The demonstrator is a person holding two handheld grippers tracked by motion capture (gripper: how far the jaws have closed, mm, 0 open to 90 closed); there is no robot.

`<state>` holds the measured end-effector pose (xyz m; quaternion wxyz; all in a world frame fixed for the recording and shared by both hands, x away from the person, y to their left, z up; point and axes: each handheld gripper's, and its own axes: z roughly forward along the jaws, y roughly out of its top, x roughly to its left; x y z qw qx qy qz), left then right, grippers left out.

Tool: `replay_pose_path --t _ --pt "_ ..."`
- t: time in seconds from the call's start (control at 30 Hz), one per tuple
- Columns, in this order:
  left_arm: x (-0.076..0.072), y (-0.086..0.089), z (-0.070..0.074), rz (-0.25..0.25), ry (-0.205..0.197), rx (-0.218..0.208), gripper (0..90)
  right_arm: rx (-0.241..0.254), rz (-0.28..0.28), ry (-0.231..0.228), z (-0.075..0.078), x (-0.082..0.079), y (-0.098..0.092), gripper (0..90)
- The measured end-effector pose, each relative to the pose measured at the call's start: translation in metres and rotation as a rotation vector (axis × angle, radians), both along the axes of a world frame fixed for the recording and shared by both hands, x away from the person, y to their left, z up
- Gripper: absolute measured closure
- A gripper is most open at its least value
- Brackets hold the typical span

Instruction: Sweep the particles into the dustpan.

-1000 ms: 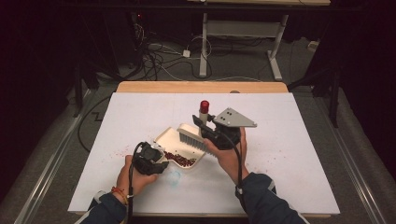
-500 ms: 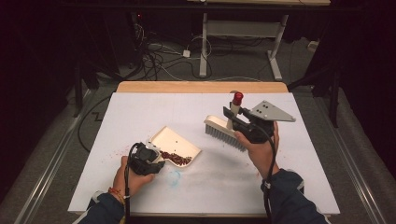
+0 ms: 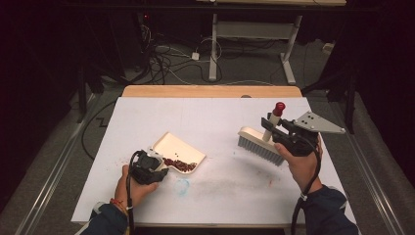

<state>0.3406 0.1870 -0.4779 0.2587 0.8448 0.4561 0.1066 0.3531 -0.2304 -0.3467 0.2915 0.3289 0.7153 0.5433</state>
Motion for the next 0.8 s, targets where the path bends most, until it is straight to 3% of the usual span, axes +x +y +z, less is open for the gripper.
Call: replay_pose_path --t 0.27,0.8 --pt "0.0 0.006 0.0 0.02 0.002 -0.008 64.0 -0.011 0.02 0.008 0.005 -0.012 -0.018 69.3" --pt "-0.004 0.015 -0.002 0.061 -0.003 -0.018 64.0 -0.04 0.125 0.067 0.006 -0.03 -0.031 69.2"
